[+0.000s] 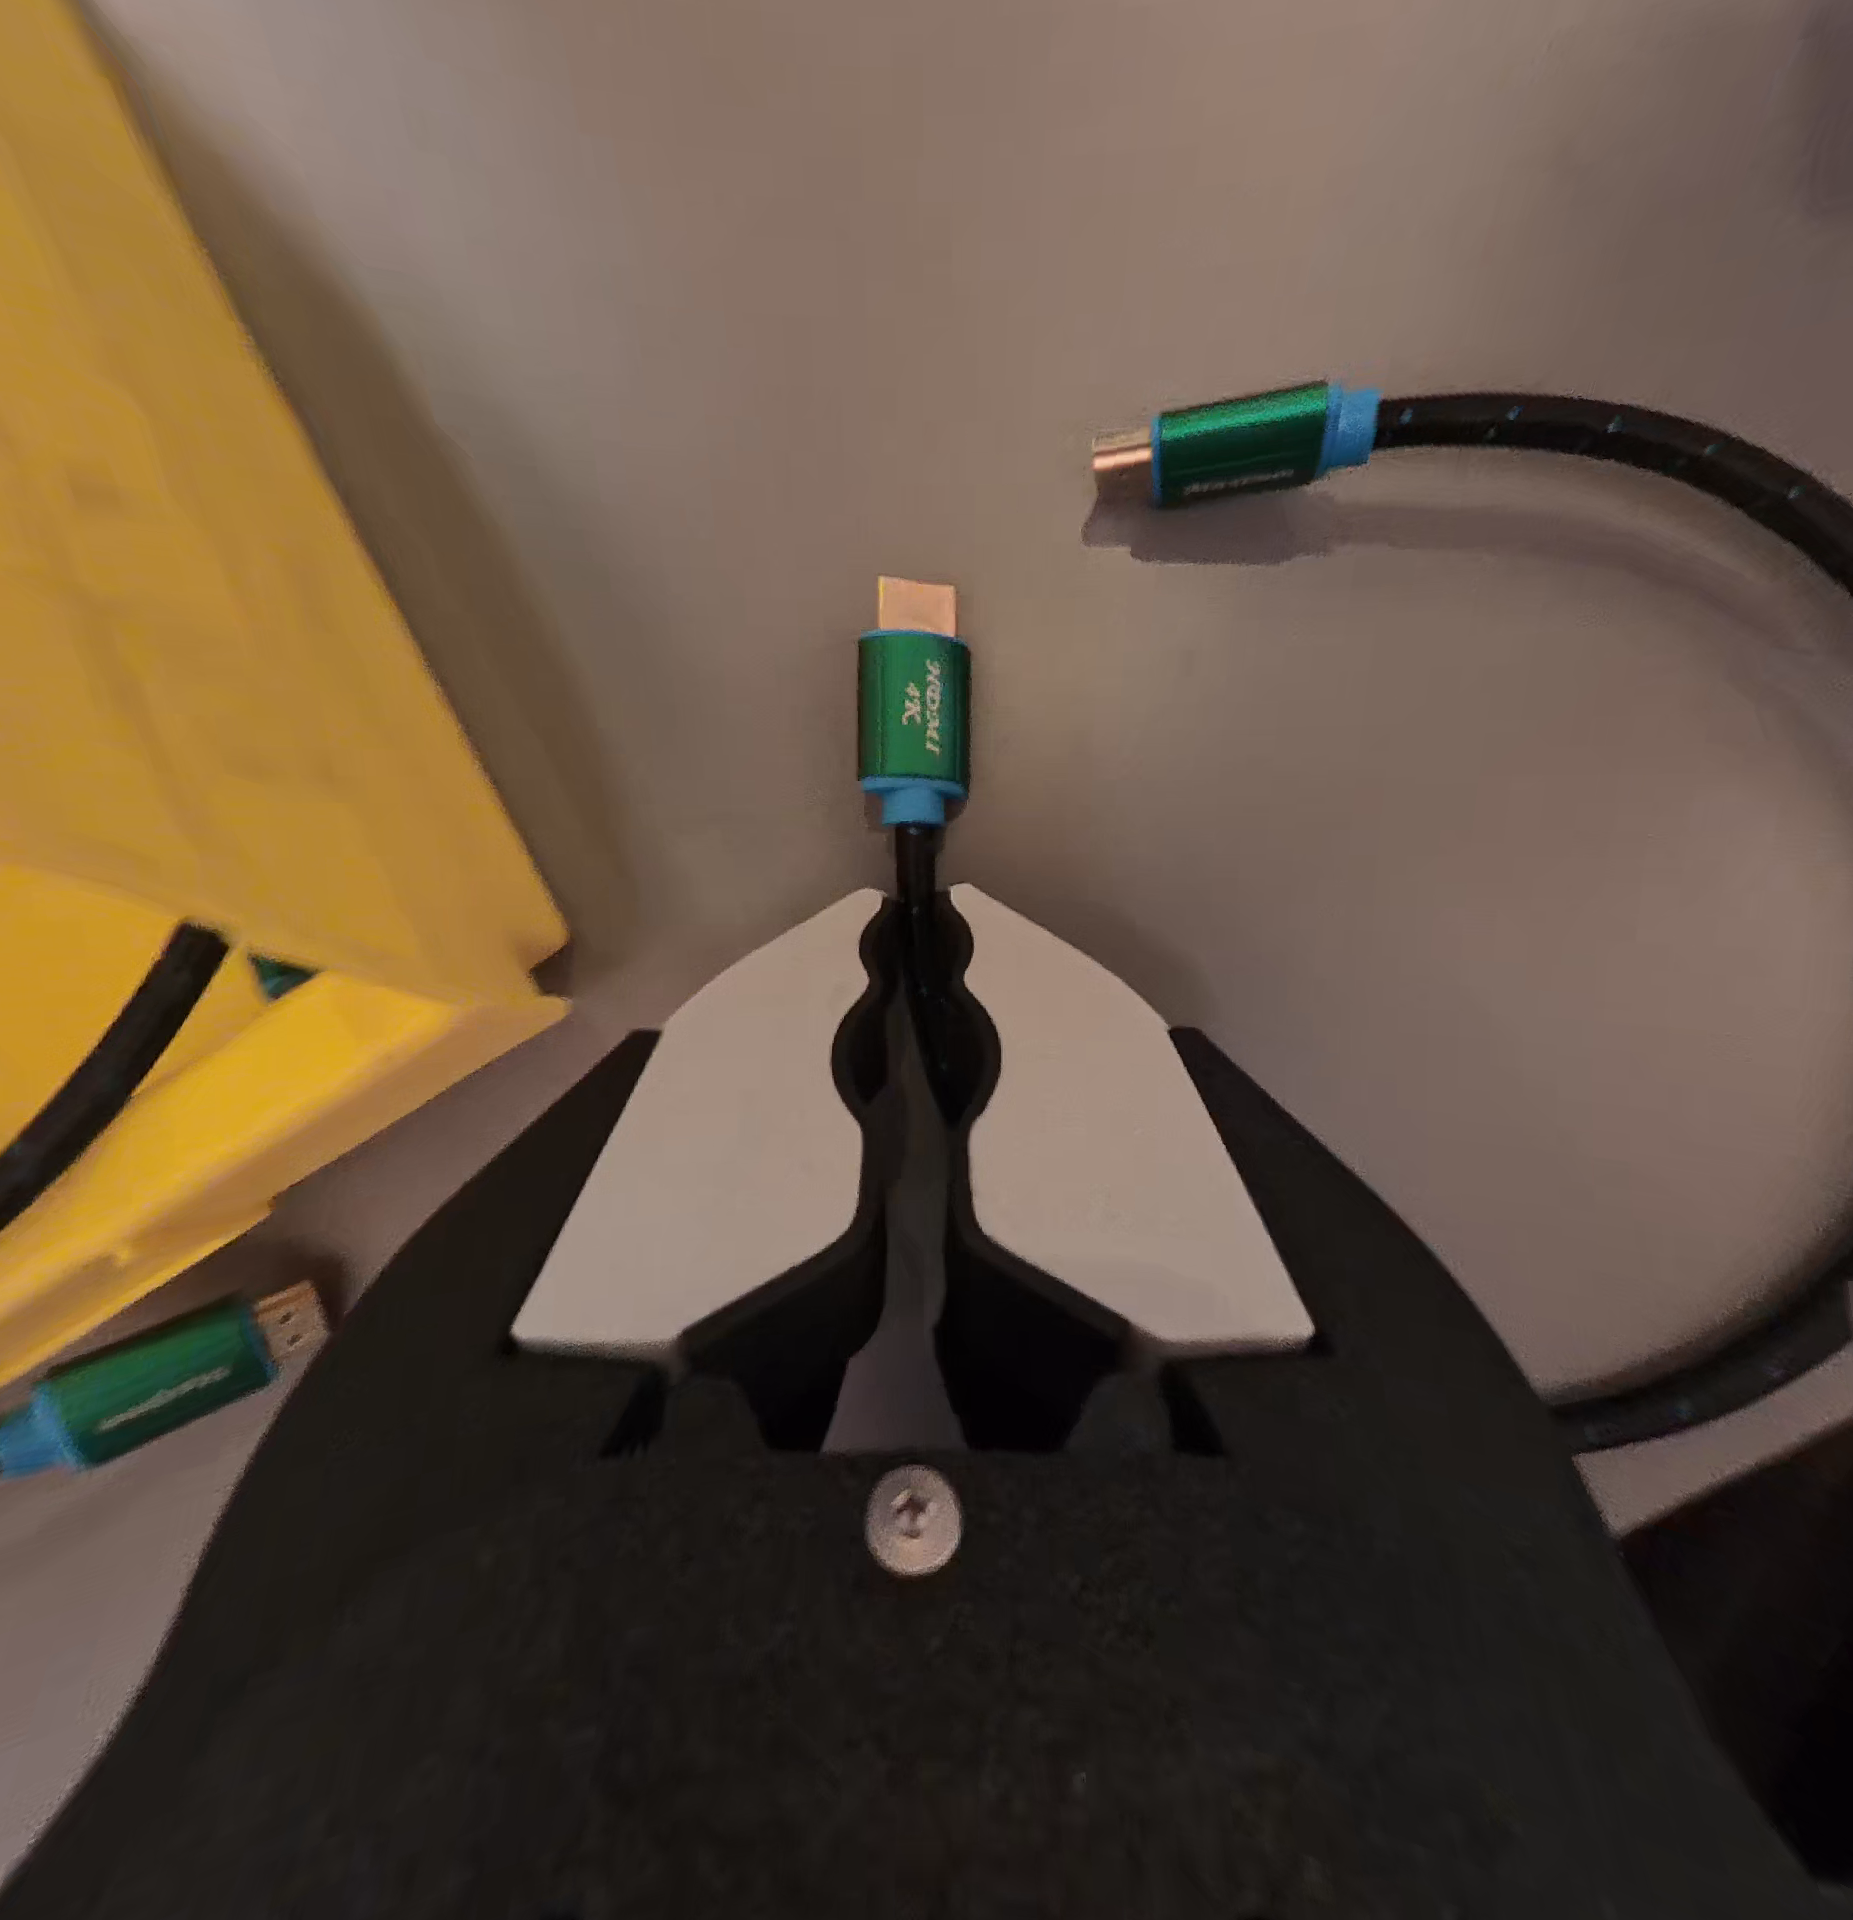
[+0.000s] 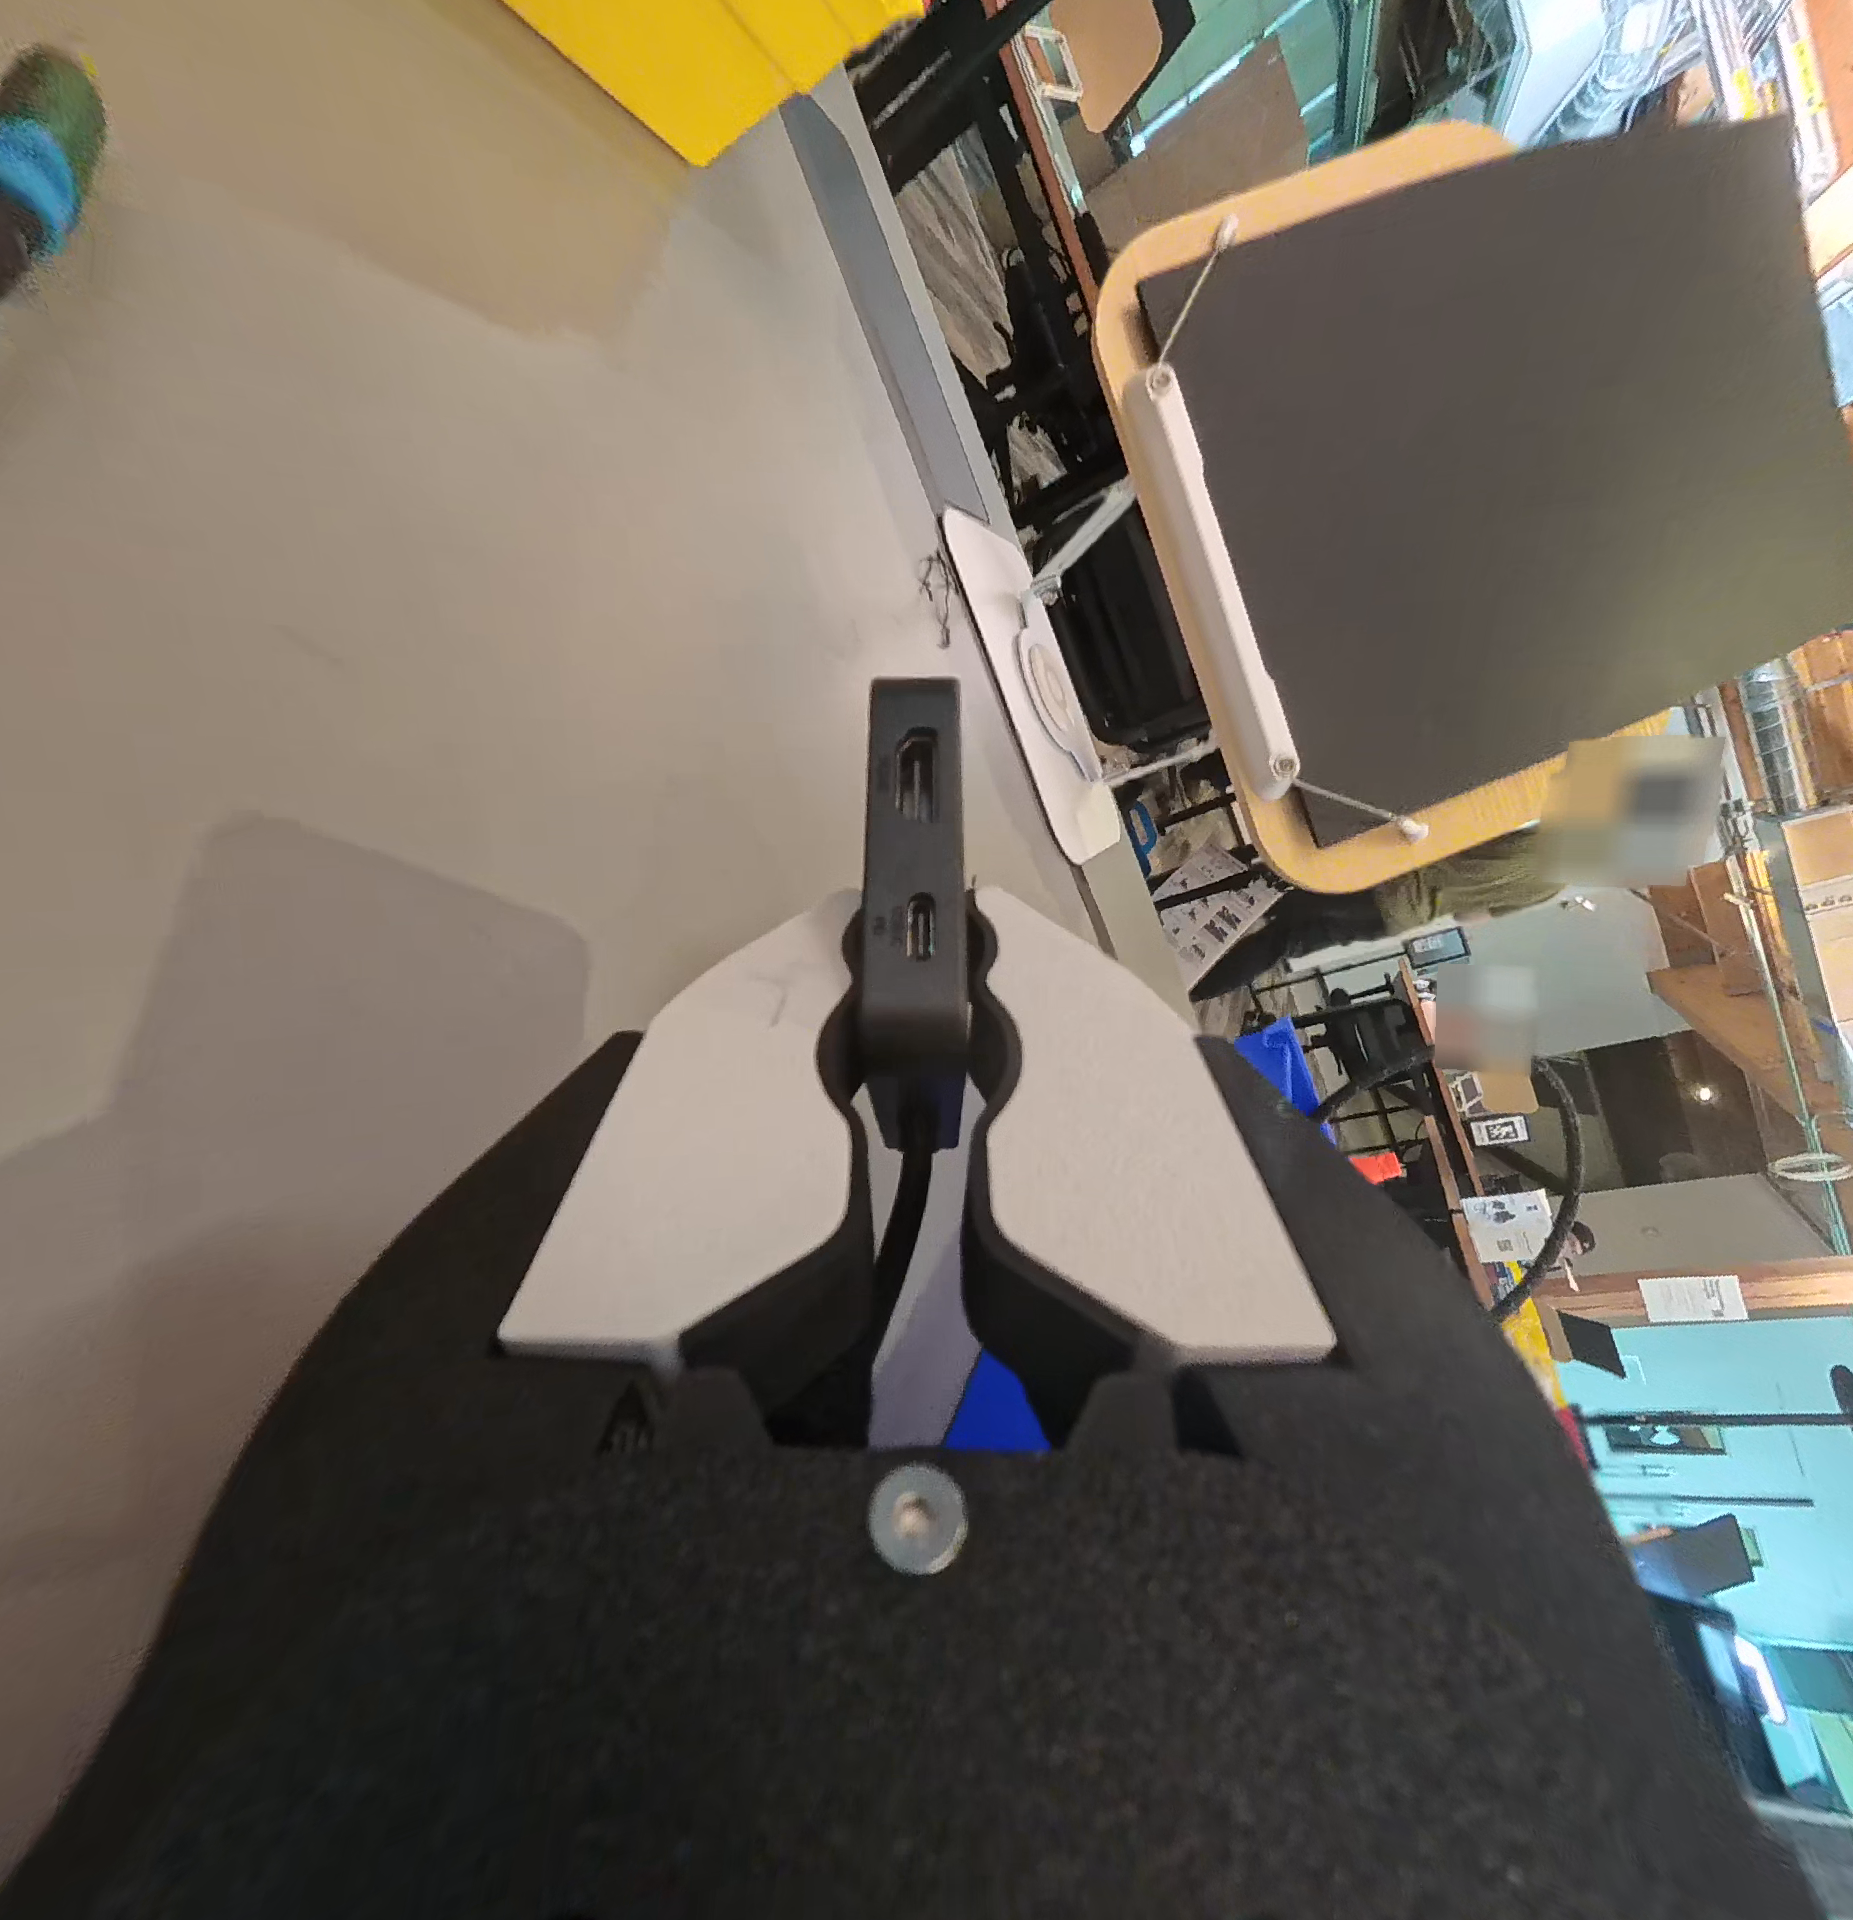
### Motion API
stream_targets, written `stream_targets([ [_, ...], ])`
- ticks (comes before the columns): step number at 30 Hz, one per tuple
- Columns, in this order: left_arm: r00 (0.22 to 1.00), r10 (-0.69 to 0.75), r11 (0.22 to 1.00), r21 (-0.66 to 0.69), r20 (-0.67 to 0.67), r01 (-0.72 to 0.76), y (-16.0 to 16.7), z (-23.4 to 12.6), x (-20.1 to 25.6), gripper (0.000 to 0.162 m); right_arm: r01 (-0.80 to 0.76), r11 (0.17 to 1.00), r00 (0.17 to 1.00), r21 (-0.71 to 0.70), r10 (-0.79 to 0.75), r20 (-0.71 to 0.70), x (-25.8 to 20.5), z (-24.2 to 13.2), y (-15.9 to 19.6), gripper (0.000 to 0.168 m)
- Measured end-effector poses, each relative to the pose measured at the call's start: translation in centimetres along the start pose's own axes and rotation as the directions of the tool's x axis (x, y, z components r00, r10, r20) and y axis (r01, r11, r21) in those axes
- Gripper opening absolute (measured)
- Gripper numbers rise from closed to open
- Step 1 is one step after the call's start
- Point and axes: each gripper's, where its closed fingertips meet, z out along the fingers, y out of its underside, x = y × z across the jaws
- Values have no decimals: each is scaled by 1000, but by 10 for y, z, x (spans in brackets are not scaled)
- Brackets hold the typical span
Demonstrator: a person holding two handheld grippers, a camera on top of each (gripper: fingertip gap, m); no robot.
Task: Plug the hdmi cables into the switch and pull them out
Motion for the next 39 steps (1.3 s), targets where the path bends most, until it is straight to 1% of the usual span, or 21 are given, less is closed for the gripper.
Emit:
stream_targets([
  [4,995,39,998,47,-87,-35,-20,-16,21,5,60,997,998,47,-59,-26,0,-8,-15,14],
  [5,991,39,997,67,-131,-30,-29,-23,28,5,76,996,997,55,-74,-37,1,-9,-19,14],
  [7,962,16,994,107,-272,14,-49,-38,45,5,97,993,994,70,-93,-59,2,-13,-28,14],
  [10,855,-27,987,123,-517,106,-79,-56,75,5,124,990,989,61,-118,-90,3,-16,-37,14],
  [14,711,-108,976,63,-695,210,-106,-58,99,5,163,986,979,29,-158,-125,3,-15,-40,14],
  [19,679,-122,976,36,-724,214,-119,-45,114,5,194,981,972,-24,-195,-129,3,-11,-32,14],
  [22,688,-103,981,42,-718,190,-124,-43,122,5,223,974,966,-35,-226,-122,0,-10,-31,14],
  [25,709,-92,985,40,-699,167,-123,-41,123,5,260,965,957,-46,-263,-123,-3,-8,-31,14],
  [28,709,-101,983,38,-698,178,-122,-43,119,5,274,960,951,-60,-280,-133,-1,-7,-30,14],
  [32,691,-123,979,29,-712,204,-119,-47,116,5,286,953,945,-99,-297,-137,0,-4,-22,14],
  [39,667,-152,973,8,-729,230,-118,-43,116,5,341,936,924,-86,-351,-149,-6,-4,-31,14],
])
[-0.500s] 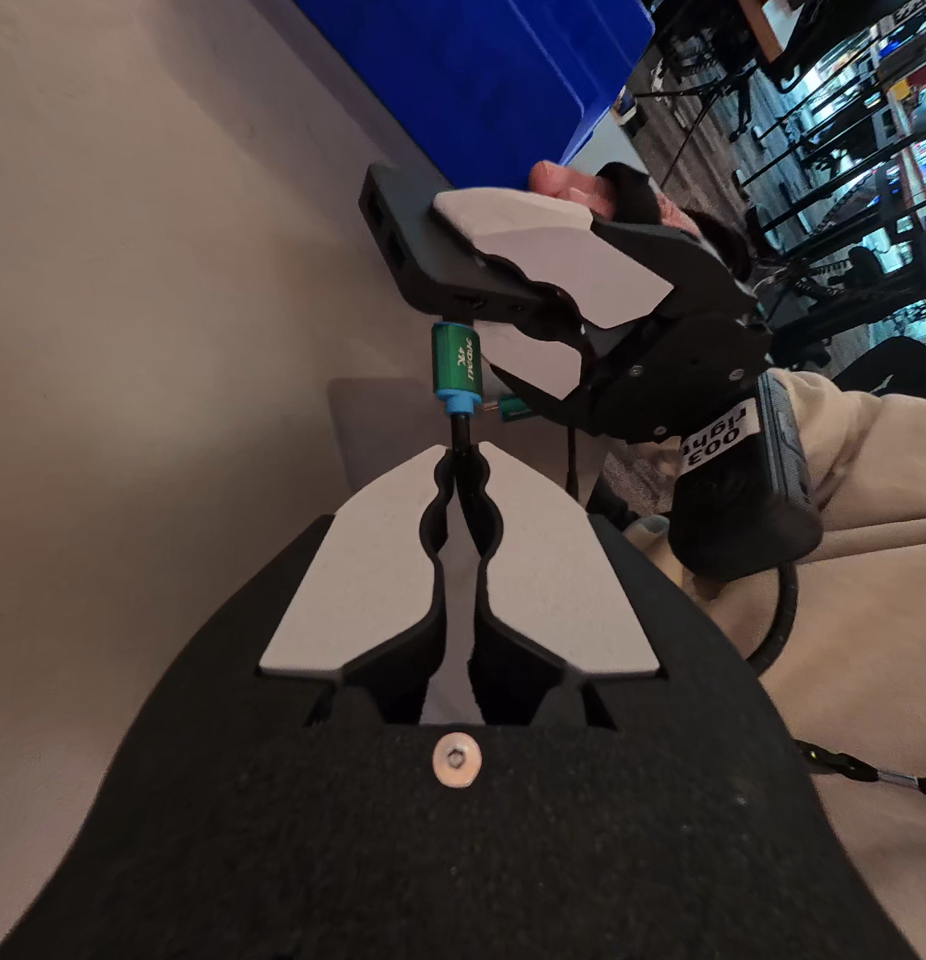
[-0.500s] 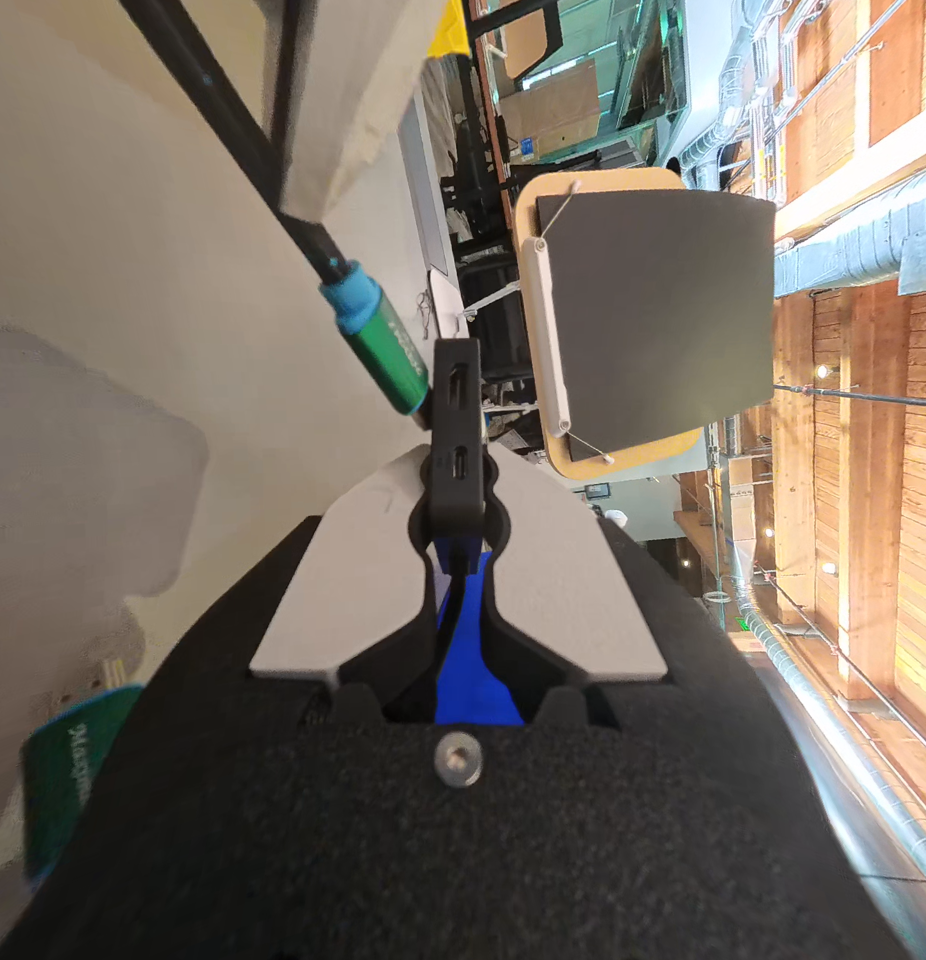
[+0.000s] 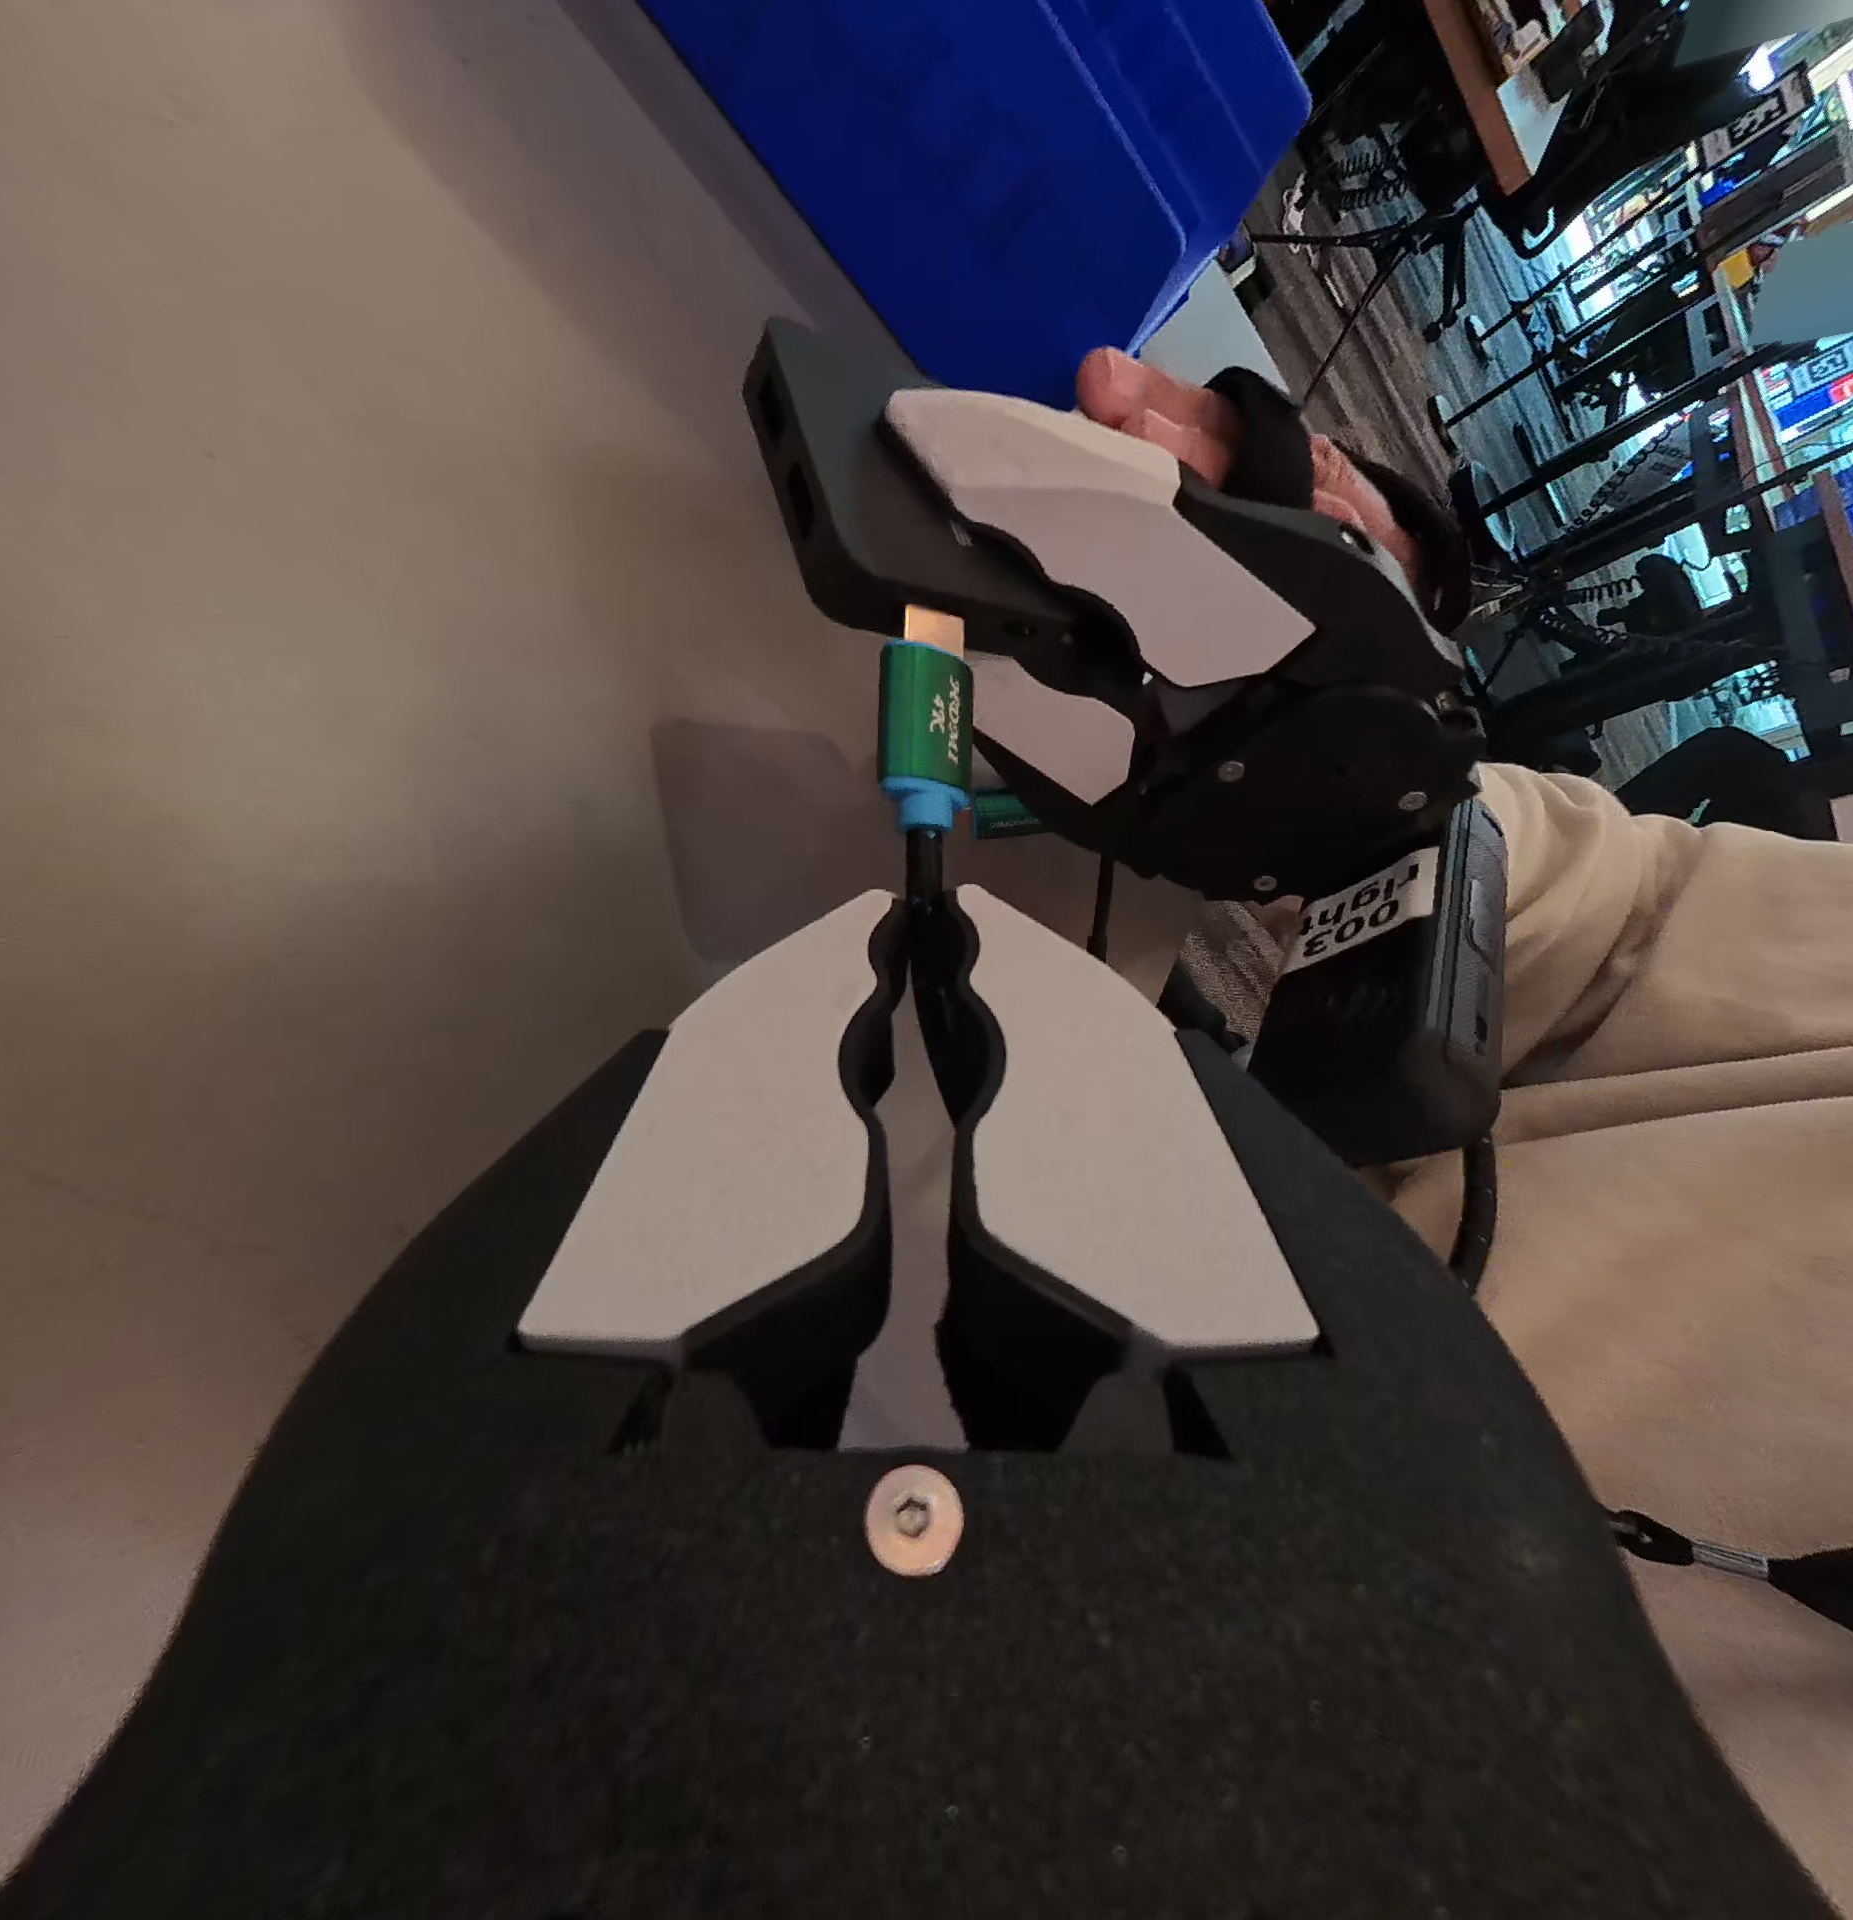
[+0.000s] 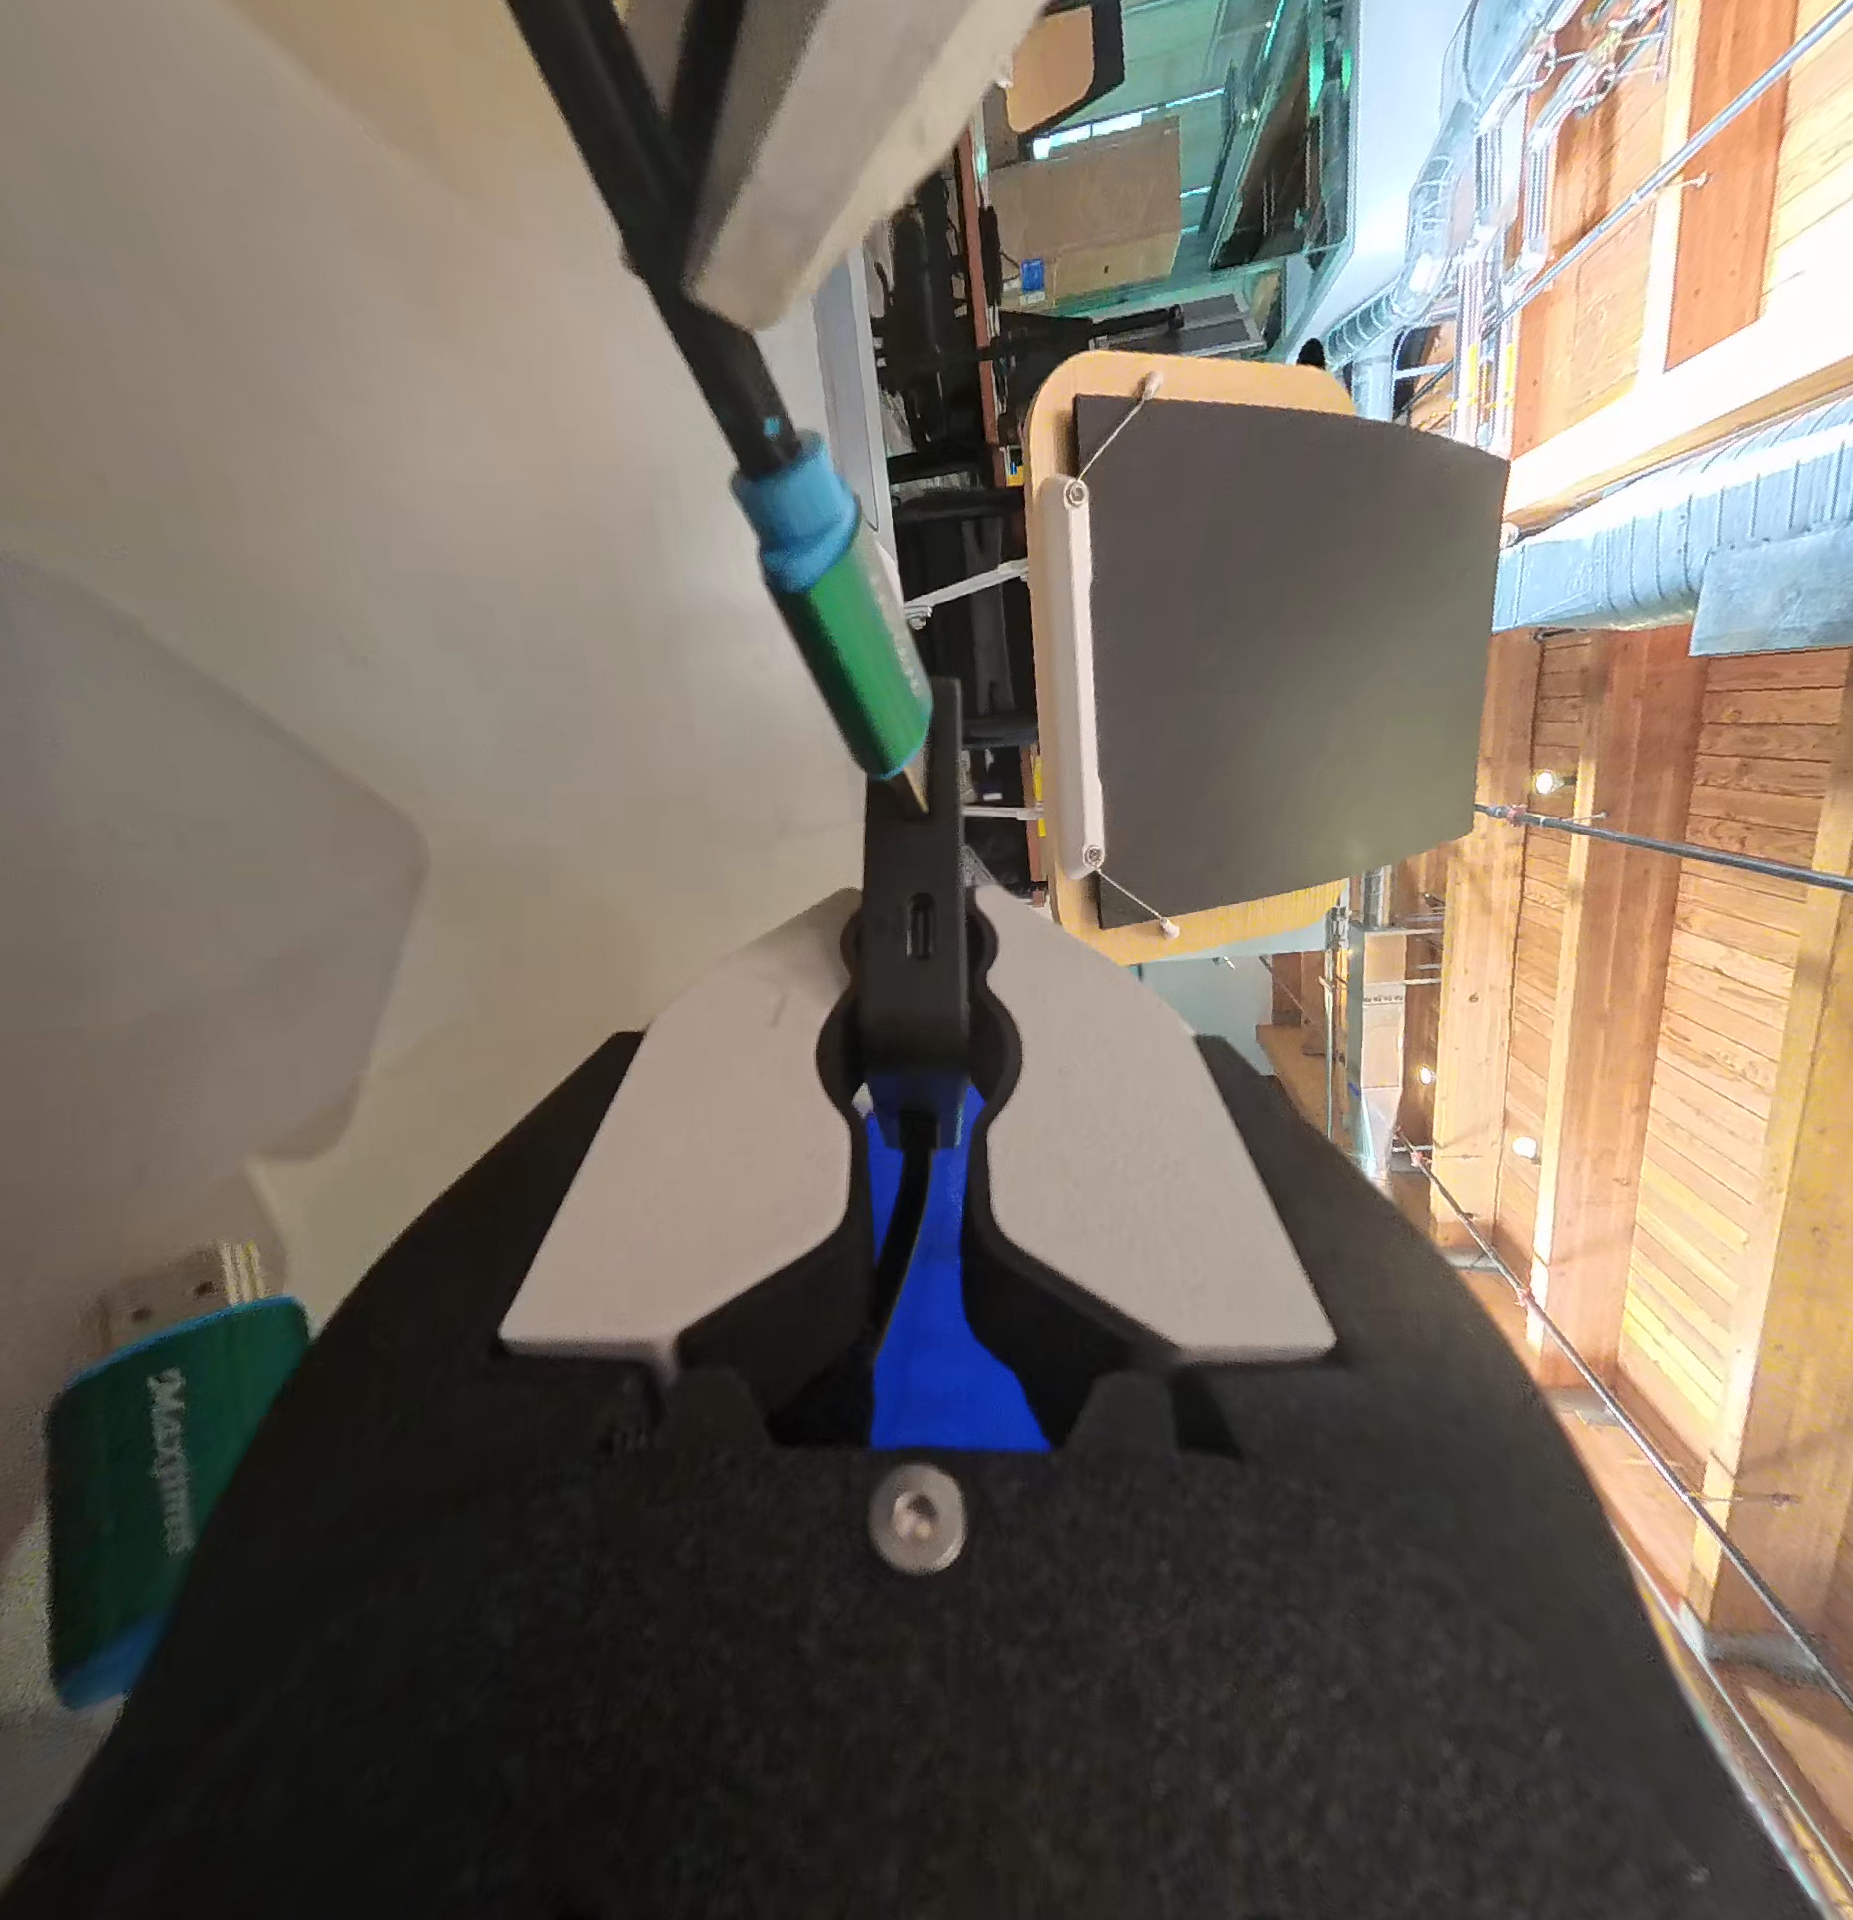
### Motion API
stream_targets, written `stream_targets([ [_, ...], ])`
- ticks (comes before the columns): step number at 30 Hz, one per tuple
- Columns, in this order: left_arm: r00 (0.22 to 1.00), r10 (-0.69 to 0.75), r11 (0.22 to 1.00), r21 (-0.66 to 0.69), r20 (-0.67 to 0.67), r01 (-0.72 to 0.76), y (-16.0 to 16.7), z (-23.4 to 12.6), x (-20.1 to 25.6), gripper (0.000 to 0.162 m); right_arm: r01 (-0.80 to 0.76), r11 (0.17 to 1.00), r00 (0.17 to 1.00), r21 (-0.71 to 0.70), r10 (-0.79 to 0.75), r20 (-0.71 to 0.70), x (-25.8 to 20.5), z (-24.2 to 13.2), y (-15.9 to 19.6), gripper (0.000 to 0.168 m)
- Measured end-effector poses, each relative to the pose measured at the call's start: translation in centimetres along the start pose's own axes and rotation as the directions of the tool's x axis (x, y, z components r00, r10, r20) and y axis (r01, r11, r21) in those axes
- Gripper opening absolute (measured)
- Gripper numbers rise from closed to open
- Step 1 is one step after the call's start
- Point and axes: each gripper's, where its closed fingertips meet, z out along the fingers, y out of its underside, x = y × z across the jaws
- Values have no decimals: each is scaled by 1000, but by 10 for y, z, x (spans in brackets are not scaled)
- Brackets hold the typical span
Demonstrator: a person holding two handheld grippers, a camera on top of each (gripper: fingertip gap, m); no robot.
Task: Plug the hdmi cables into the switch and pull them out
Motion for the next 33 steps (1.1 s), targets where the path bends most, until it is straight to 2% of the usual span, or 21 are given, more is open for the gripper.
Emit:
stream_targets([
  [7,999,-38,999,12,-8,38,-1,2,-3,5,31,999,999,-19,-31,-10,-1,1,2,13],
  [14,997,3,1000,-7,84,-3,1,5,-6,5,78,994,997,-70,-78,2,-8,2,2,14],
  [18,997,18,999,-28,71,-16,0,0,-3,4,159,987,987,-12,-159,-12,-12,0,-4,14],
  [26,990,131,989,-79,46,-127,5,4,2,4,104,992,994,76,-103,-22,-9,-6,-9,13],
  [31,990,133,991,-16,52,-132,-4,3,-2,0,54,995,998,89,-56,24,-18,-6,-15,13],
  [33,992,127,989,79,25,-129,-18,-1,2,0,22,991,999,133,-26,28,-14,-6,-23,13],
])
